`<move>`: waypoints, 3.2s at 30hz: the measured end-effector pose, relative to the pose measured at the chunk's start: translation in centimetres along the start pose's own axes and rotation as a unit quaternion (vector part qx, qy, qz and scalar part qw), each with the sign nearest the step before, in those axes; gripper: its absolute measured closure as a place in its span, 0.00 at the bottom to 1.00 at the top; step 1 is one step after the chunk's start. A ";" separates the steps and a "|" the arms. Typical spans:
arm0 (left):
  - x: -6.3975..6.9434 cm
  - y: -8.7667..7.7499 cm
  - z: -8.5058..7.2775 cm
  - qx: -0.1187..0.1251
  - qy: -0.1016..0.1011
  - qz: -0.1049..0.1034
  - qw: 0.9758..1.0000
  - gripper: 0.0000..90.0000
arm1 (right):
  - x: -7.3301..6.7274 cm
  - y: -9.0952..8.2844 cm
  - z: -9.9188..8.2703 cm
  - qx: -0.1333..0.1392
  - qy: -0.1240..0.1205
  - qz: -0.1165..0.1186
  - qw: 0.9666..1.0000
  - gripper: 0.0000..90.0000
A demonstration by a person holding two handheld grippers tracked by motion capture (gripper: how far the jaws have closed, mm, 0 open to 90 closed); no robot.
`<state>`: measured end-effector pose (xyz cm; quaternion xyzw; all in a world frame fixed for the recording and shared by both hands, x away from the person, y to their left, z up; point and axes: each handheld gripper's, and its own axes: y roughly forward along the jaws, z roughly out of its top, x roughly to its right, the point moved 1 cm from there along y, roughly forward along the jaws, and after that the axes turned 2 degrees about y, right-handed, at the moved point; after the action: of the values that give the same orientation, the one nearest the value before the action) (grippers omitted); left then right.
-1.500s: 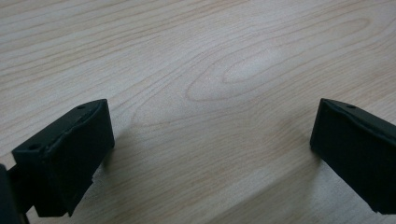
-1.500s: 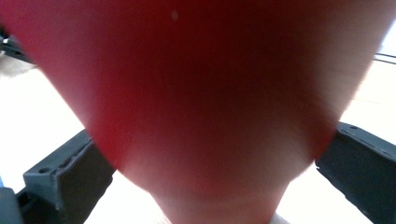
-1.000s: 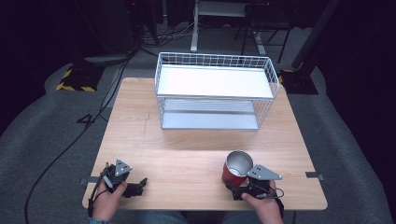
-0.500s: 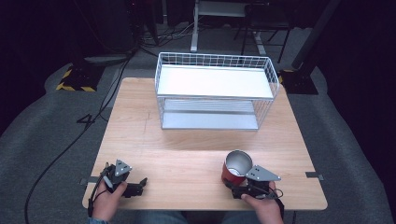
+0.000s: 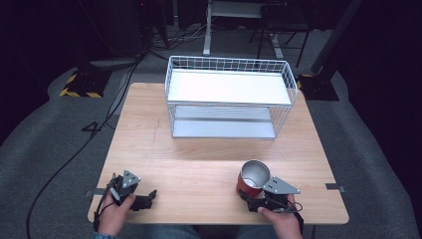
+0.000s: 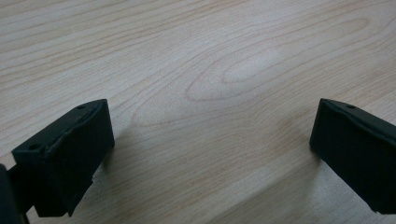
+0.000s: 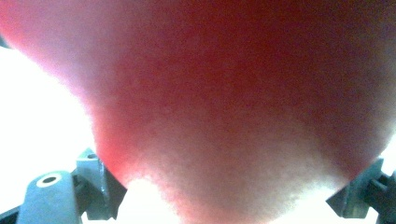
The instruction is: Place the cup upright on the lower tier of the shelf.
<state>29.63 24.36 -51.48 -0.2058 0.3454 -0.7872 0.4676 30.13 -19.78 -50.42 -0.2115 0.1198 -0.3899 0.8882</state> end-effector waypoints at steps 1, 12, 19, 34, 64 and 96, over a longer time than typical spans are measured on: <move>0.0 0.0 0.0 0.000 0.000 0.000 1.000 0.00 | 0.0 0.0 0.0 0.001 0.001 0.001 1.000 0.19; -0.2 -0.2 -0.2 0.003 0.003 -0.004 1.000 0.00 | 0.7 0.0 2.7 0.007 -0.011 0.001 1.000 0.19; -0.7 -1.5 -0.2 0.014 -0.018 0.013 1.000 0.07 | 1.3 0.9 4.8 0.009 -0.013 0.003 1.000 0.19; -0.5 -4.7 -1.1 0.038 -0.027 0.027 0.999 0.07 | 2.6 3.7 8.2 -0.005 -0.022 0.000 1.000 0.19; -2.2 -10.7 -8.6 0.024 -0.107 0.081 0.991 0.07 | 6.0 11.0 11.2 -0.024 0.000 -0.014 1.000 0.19; -2.7 -13.0 -12.9 0.004 -0.159 0.112 0.981 0.08 | 9.6 19.2 13.0 0.003 0.029 -0.078 0.997 0.19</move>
<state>14.92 35.46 -50.65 -0.2860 0.2846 -0.6883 0.6029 53.78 -11.61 -48.41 -0.2064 0.1272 -0.4644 0.8518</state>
